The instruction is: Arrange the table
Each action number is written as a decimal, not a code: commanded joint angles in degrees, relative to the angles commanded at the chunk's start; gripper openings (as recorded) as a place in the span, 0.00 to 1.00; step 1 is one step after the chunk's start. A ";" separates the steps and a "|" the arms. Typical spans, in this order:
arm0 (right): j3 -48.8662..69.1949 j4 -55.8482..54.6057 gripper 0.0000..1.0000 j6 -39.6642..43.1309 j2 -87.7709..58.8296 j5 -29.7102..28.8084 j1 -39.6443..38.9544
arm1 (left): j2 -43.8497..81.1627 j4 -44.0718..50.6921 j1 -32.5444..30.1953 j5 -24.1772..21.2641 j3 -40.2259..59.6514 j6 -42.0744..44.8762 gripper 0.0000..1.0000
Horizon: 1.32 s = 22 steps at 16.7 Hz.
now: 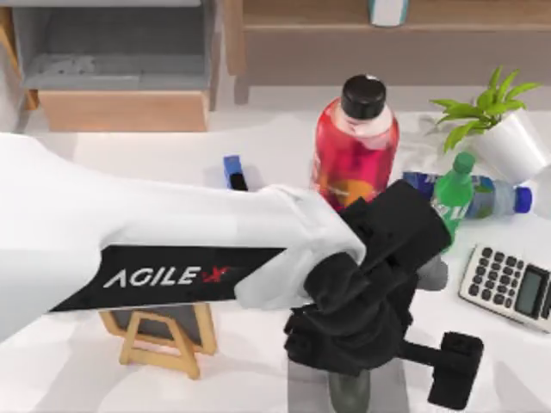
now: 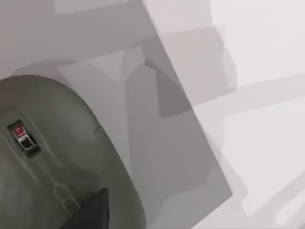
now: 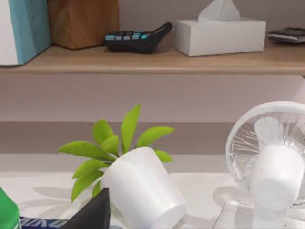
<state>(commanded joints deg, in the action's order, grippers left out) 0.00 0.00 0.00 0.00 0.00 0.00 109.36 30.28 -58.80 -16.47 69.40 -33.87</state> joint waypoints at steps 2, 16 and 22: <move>0.00 0.00 1.00 0.00 0.00 0.00 0.00 | -2.35 -6.69 3.32 -6.01 -4.30 7.32 1.00; 0.00 0.00 1.00 0.00 0.00 0.00 0.00 | -18.44 -65.57 53.74 -39.64 -31.01 64.71 1.00; 0.00 0.00 1.00 0.00 0.00 0.00 0.00 | -17.46 -89.27 79.91 -42.43 -39.11 88.58 1.00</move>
<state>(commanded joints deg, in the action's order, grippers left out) 0.00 0.00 0.00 0.00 0.00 0.00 91.90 -58.99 21.11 -58.90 30.29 54.71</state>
